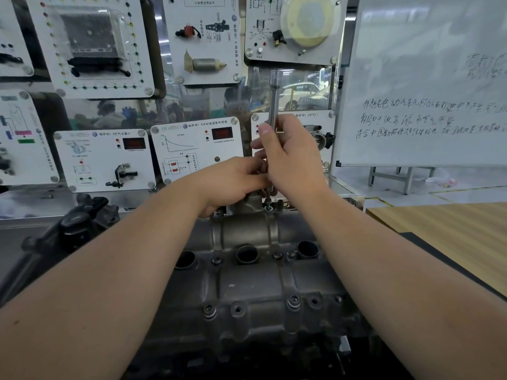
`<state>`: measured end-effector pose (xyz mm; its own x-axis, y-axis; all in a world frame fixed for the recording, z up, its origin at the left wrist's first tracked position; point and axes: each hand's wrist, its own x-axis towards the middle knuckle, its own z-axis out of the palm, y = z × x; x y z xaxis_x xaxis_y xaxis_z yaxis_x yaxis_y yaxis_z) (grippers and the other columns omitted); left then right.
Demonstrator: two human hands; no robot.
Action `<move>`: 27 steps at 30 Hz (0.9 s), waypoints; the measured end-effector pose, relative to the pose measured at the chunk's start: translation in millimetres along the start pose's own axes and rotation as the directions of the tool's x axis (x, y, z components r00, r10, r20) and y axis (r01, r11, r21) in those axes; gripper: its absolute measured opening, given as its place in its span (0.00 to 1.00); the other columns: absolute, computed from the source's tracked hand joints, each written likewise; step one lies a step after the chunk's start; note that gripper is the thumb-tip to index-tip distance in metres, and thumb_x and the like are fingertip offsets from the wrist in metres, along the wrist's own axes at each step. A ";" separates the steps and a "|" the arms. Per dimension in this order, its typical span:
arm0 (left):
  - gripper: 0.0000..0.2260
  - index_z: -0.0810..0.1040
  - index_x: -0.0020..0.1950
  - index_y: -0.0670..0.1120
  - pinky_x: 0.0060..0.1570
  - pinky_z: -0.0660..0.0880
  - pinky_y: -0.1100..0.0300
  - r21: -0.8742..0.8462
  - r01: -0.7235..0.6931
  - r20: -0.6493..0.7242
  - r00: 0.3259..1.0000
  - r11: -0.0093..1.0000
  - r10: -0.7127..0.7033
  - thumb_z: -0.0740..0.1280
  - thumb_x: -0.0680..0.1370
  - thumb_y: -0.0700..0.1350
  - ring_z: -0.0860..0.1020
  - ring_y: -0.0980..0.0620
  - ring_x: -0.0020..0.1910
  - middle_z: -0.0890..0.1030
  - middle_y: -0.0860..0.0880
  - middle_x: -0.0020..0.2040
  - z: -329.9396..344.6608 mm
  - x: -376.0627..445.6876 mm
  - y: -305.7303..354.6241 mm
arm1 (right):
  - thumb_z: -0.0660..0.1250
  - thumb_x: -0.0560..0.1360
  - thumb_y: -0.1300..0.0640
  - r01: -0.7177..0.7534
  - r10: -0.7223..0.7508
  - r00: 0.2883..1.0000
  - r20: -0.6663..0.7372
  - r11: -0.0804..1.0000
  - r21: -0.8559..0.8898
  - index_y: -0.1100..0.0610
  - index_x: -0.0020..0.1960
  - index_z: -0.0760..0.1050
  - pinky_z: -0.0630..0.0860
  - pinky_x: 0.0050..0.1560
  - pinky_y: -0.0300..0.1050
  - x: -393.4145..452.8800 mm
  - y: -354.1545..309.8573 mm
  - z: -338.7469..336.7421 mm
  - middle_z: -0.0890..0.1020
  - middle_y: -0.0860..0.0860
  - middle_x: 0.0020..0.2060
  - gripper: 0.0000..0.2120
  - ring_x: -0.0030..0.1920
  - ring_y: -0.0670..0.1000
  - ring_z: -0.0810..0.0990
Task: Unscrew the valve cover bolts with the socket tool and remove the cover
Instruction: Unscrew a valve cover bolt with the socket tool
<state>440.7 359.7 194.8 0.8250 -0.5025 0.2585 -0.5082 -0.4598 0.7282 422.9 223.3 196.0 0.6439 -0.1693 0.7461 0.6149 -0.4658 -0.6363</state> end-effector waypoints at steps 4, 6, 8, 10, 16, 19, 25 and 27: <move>0.10 0.81 0.63 0.47 0.72 0.70 0.46 -0.023 0.019 0.010 1.000 1.000 -0.019 0.66 0.84 0.47 0.79 0.47 0.66 0.85 0.46 0.59 -0.2 -0.3 -0.3 | 0.58 0.85 0.49 -0.022 0.022 1.000 0.021 1.000 -0.019 0.55 0.49 0.76 0.80 0.42 0.48 0.6 -4.1 0.1 0.84 0.41 0.40 0.14 0.38 0.43 0.82; 0.10 0.82 0.61 0.45 0.72 0.70 0.43 -0.036 0.022 0.009 1.000 0.999 -0.021 0.66 0.84 0.47 0.79 0.42 0.65 0.85 0.44 0.58 -0.9 -1.3 0.4 | 0.57 0.86 0.49 -0.046 0.046 0.997 0.055 0.999 0.007 0.53 0.47 0.76 0.81 0.45 0.52 0.2 -5.7 0.7 0.85 0.44 0.41 0.14 0.39 0.46 0.82; 0.09 0.82 0.60 0.43 0.71 0.70 0.39 -0.035 0.020 -0.002 1.000 0.999 -0.020 0.67 0.83 0.46 0.78 0.37 0.65 0.85 0.41 0.57 -0.7 -1.7 1.6 | 0.57 0.85 0.49 -0.035 0.035 0.997 0.068 0.999 0.000 0.50 0.45 0.75 0.81 0.48 0.54 -0.8 -6.4 1.1 0.85 0.44 0.40 0.14 0.41 0.46 0.82; 0.08 0.81 0.59 0.42 0.69 0.72 0.44 -0.035 0.015 -0.018 1.000 0.999 -0.016 0.68 0.83 0.43 0.79 0.39 0.64 0.85 0.40 0.58 0.0 -1.5 2.5 | 0.60 0.84 0.47 -0.007 0.008 0.998 0.066 1.000 -0.008 0.48 0.50 0.75 0.80 0.49 0.51 -1.7 -5.6 1.0 0.85 0.43 0.40 0.09 0.44 0.44 0.83; 0.13 0.79 0.64 0.40 0.73 0.67 0.42 -0.065 0.037 0.000 0.999 0.997 -0.038 0.68 0.83 0.44 0.77 0.40 0.67 0.84 0.40 0.61 0.5 -0.7 2.1 | 0.60 0.85 0.50 0.011 -0.011 1.000 0.022 1.000 0.019 0.48 0.50 0.74 0.77 0.44 0.39 -1.5 -4.0 0.6 0.84 0.41 0.40 0.07 0.40 0.40 0.82; 0.11 0.81 0.62 0.42 0.74 0.64 0.42 -0.086 0.042 0.025 0.999 0.995 -0.040 0.67 0.83 0.46 0.76 0.40 0.68 0.83 0.39 0.61 -0.6 -1.5 0.4 | 0.58 0.85 0.51 -0.014 0.013 0.999 0.037 1.000 0.017 0.50 0.47 0.75 0.78 0.42 0.42 -2.0 -5.6 1.4 0.84 0.43 0.41 0.11 0.38 0.42 0.81; 0.09 0.82 0.60 0.44 0.72 0.69 0.40 -0.066 0.026 0.001 1.000 0.998 -0.026 0.68 0.83 0.45 0.79 0.41 0.65 0.85 0.41 0.57 0.1 -0.2 -0.4 | 0.62 0.84 0.47 -0.023 0.020 0.999 0.040 0.997 0.075 0.50 0.57 0.74 0.82 0.50 0.55 -3.2 -7.3 -0.3 0.85 0.44 0.41 0.08 0.42 0.44 0.83; 0.09 0.81 0.61 0.44 0.71 0.70 0.40 -0.048 0.018 -0.011 1.000 0.999 -0.018 0.68 0.82 0.44 0.79 0.40 0.64 0.85 0.42 0.58 0.7 0.4 -0.5 | 0.64 0.82 0.46 -0.017 0.015 0.999 0.038 0.997 0.071 0.49 0.61 0.71 0.81 0.50 0.53 -3.6 -6.2 -0.5 0.86 0.44 0.41 0.10 0.44 0.44 0.84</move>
<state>441.2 359.2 194.0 0.8370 -0.4858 0.2521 -0.4810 -0.4332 0.7623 416.5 226.4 197.4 0.6696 -0.1430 0.7288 0.6343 -0.4003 -0.6613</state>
